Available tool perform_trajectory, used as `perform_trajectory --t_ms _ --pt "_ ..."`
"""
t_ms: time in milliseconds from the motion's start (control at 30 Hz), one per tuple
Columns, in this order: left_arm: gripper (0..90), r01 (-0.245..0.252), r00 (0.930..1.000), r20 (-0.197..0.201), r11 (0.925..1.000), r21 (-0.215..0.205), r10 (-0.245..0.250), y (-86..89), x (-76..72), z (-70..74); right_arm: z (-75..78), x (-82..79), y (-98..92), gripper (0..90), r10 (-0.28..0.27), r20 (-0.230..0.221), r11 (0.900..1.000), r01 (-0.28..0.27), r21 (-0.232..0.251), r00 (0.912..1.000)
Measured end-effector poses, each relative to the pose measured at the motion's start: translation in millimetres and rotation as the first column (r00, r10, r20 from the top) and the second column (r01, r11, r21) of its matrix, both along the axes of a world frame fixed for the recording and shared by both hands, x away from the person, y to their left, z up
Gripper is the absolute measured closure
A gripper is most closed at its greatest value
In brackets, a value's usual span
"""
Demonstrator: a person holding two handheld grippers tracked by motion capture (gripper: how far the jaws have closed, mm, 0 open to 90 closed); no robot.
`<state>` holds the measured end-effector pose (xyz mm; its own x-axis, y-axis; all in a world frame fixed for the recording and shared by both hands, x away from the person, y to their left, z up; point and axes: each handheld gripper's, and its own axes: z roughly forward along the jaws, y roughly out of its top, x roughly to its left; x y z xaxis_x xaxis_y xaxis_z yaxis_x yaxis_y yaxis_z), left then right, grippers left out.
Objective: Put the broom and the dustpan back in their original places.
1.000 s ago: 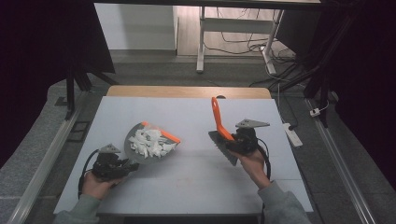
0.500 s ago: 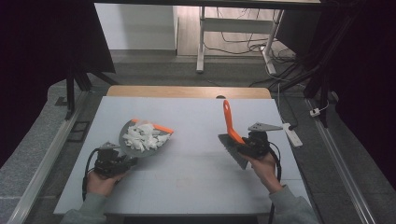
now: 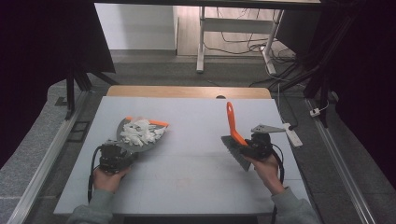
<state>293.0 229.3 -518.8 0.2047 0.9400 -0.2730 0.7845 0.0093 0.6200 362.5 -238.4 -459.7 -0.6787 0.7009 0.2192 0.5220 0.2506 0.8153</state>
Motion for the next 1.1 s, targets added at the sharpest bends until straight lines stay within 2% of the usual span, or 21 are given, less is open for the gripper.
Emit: perform_trajectory --t_ms 433,767,1100 --pt "61.7 -0.065 0.9975 -0.028 0.9979 0.001 0.065 -0.6 7.4 -8.8 -8.7 -0.8 -7.4 70.4 -0.003 -0.054 1.000 0.004 0.006 0.9985" --pt "61.6 -0.088 0.9954 -0.039 0.9961 0.000 0.088 -4.0 10.8 -12.2 -18.7 2.4 -7.7 70.4 0.011 -0.122 1.000 -0.014 -0.021 0.9924" --pt "61.6 -0.087 0.9953 -0.042 0.9962 0.004 0.087 -5.9 12.2 -14.4 -23.6 3.8 -3.6 70.4 0.027 -0.146 0.999 -0.033 -0.042 0.9889"
